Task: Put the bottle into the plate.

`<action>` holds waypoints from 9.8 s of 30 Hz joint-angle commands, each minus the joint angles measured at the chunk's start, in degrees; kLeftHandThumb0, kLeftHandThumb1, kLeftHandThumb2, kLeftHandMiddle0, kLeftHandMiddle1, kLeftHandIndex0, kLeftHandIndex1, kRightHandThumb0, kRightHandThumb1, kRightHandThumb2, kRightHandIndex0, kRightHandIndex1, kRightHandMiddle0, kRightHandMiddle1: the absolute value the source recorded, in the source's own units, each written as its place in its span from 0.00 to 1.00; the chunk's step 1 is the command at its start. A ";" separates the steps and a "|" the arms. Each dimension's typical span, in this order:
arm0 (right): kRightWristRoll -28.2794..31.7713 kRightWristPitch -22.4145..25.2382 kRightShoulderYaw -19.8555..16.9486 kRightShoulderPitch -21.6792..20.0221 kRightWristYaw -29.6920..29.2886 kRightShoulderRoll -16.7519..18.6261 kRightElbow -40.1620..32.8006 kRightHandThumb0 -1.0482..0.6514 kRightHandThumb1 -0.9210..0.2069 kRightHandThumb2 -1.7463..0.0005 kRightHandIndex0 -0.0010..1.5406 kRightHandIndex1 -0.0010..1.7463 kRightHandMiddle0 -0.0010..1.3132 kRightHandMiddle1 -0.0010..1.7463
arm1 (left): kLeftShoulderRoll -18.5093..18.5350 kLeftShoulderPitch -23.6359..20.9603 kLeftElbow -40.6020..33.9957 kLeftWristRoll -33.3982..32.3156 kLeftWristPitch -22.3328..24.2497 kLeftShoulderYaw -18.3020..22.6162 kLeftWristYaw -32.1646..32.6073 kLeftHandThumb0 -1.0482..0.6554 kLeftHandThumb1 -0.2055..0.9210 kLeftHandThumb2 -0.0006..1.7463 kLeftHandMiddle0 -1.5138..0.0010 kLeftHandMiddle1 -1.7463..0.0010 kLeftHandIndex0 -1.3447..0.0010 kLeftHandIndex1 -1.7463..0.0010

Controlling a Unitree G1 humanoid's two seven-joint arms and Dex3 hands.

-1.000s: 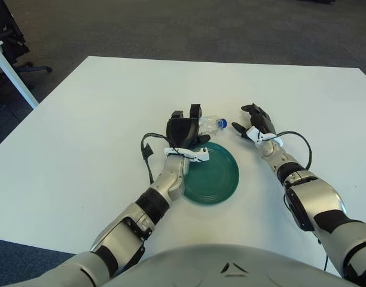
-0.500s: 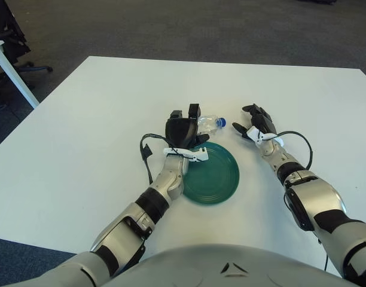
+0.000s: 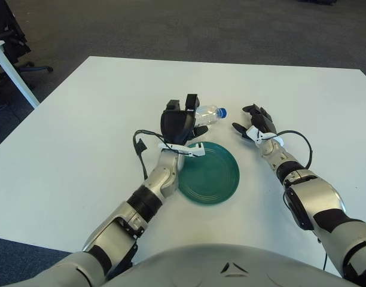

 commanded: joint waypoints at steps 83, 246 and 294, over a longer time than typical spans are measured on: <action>0.66 7.15 -1.12 6.16 3.82 0.31 4.26 0.16 0.00 0.74 0.41 0.04 0.00 0.51 | 5.64 26.78 -21.93 11.82 -7.56 -1.15 -1.96 0.38 0.69 0.56 0.38 0.00 0.69 0.00; 23.47 -20.12 -20.78 8.98 17.35 9.70 -0.64 0.22 0.00 0.73 0.46 0.07 0.03 0.54 | -0.75 -2.40 45.68 -69.12 -58.13 43.74 -43.56 0.36 0.87 0.45 0.51 0.63 0.61 0.43; 43.06 -39.82 -30.66 20.86 39.63 19.24 -18.95 0.33 0.13 0.67 0.34 0.44 0.13 0.61 | -6.44 16.93 15.76 -70.01 -61.54 42.61 -44.88 0.40 1.00 0.18 0.53 0.56 0.69 0.14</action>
